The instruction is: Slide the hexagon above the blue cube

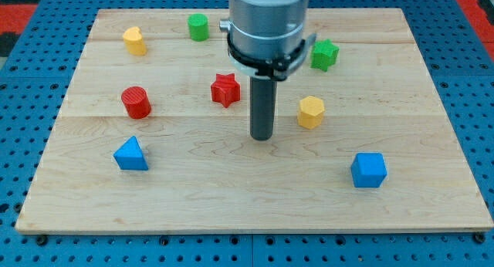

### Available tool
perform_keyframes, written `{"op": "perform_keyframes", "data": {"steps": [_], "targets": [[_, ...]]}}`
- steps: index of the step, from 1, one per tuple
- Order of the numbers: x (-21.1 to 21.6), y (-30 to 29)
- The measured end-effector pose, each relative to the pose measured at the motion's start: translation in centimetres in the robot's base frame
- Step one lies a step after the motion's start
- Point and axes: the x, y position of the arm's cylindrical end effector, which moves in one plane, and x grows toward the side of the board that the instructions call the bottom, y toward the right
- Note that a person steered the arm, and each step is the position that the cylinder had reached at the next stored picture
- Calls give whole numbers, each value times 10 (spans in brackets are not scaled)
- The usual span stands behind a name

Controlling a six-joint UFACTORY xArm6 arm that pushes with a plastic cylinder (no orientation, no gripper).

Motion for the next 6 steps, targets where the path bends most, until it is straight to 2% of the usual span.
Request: {"op": "perform_keyframes", "data": {"steps": [1,3,4,5,6], "targets": [[-34,31],[-31,101],[-25,110],[-20,77],[44,60]]}}
